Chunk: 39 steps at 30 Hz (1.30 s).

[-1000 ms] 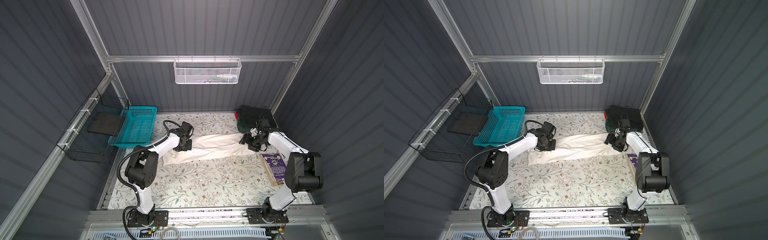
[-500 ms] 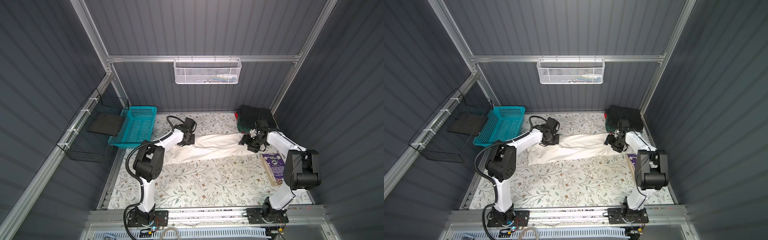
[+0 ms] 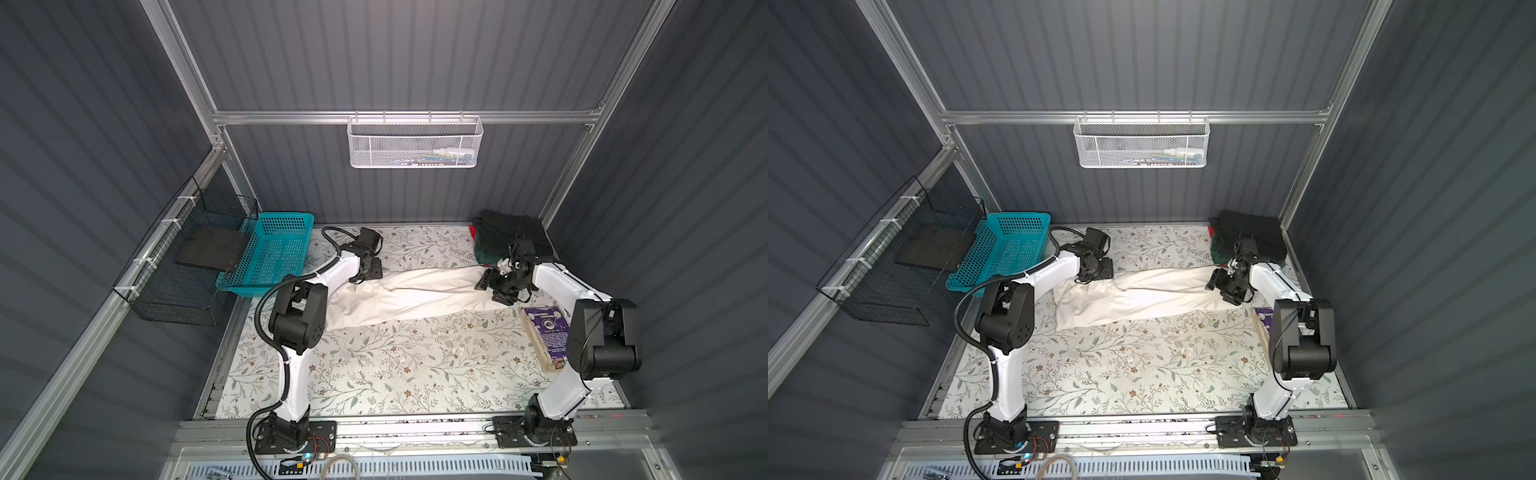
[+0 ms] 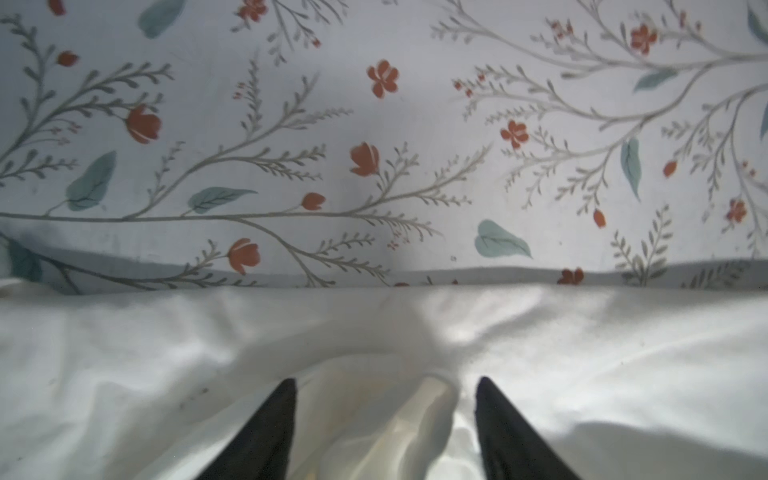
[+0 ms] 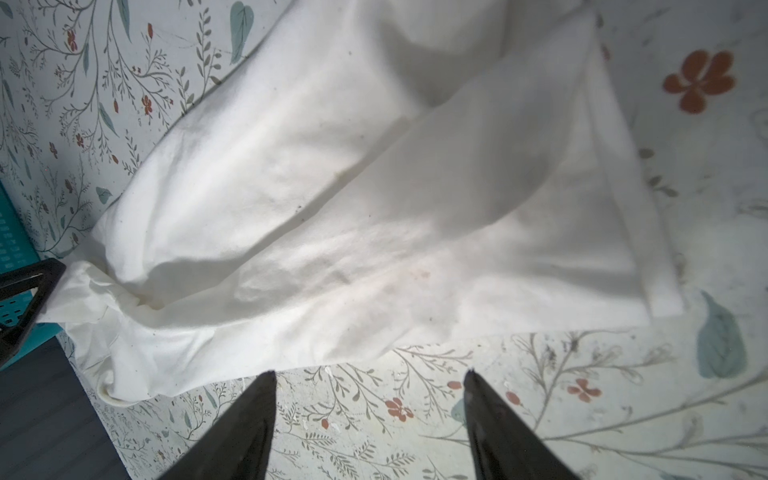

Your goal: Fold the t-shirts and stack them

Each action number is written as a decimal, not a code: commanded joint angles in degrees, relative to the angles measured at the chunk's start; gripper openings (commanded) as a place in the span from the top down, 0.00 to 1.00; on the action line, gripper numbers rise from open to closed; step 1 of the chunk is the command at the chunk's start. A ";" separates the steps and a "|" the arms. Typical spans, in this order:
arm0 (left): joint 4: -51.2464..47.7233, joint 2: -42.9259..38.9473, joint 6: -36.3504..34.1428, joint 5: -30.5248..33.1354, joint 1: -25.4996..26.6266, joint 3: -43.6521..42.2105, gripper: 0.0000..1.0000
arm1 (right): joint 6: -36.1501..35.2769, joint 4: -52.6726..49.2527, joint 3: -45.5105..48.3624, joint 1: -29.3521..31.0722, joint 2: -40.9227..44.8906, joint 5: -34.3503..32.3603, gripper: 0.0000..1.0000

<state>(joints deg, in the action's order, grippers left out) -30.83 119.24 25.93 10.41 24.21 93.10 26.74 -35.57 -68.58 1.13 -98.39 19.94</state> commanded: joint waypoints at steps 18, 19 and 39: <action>1.99 -10.17 -3.16 2.43 -5.13 -11.61 0.44 | 0.46 -1.95 -0.91 1.36 -0.75 0.18 0.29; 1.97 -9.93 -3.32 2.18 -5.20 -11.56 0.45 | 0.50 -2.00 -0.93 1.41 -0.75 0.24 0.29; 1.94 -3.16 -7.00 1.29 -5.22 -8.49 0.48 | -0.24 -3.38 -2.27 1.42 -1.02 -0.03 0.29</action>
<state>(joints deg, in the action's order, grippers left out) -29.04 114.30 20.62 12.82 18.76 82.52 26.92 -37.63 -69.34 2.31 -99.07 20.16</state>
